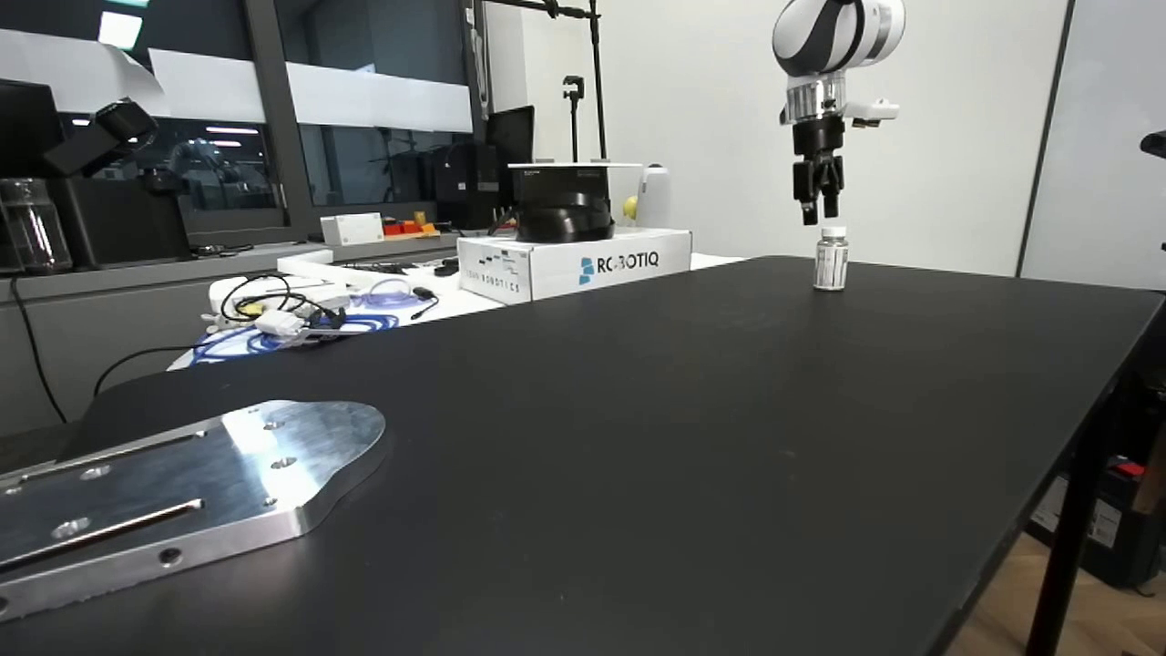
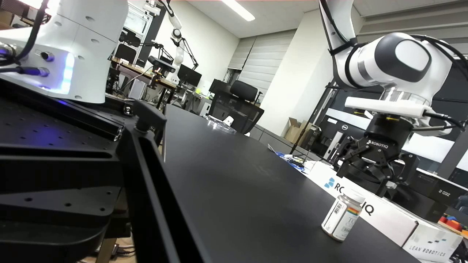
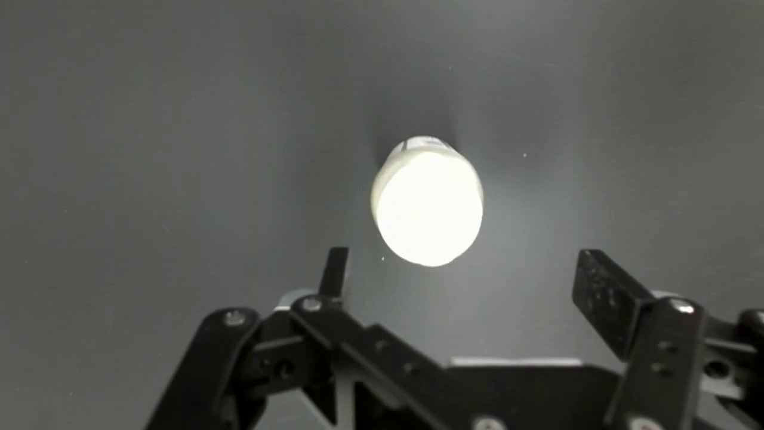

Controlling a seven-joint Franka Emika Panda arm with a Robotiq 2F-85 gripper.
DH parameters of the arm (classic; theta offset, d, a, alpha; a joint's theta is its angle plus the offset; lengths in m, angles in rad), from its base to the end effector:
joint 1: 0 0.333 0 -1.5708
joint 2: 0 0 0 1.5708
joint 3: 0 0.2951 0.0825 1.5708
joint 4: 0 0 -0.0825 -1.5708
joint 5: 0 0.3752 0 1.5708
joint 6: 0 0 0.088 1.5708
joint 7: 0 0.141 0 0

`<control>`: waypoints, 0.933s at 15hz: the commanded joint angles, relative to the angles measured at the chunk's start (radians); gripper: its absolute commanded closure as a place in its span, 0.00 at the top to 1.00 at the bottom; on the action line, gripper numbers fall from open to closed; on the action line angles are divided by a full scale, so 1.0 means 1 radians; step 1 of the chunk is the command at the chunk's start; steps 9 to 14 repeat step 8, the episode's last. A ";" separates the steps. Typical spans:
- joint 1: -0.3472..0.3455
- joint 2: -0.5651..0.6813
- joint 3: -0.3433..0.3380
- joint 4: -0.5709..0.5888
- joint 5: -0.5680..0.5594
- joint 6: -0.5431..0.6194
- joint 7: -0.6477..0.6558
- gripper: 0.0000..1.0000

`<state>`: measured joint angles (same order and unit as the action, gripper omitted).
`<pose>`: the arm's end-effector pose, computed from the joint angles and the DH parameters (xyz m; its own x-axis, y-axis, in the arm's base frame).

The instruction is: Move the white bottle in the left corner of the table

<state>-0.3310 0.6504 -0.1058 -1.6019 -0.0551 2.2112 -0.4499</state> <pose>0.6086 -0.2811 0.2035 0.9945 0.0636 -0.0834 0.0702 -0.9945 0.0781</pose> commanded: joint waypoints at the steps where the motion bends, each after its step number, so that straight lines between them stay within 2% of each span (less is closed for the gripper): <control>1: 0.026 -0.106 0.012 -0.009 -0.005 -0.066 0.024 1.00; 5: 0.084 -0.191 -0.001 -0.035 -0.058 -0.171 0.041 1.00; 6: 0.058 -0.144 0.010 0.004 -0.026 -0.132 0.005 1.00; 8: 0.075 -0.172 0.009 -0.006 -0.039 -0.168 0.011 1.00; 14: 0.075 -0.172 0.009 -0.006 -0.039 -0.168 0.011 1.00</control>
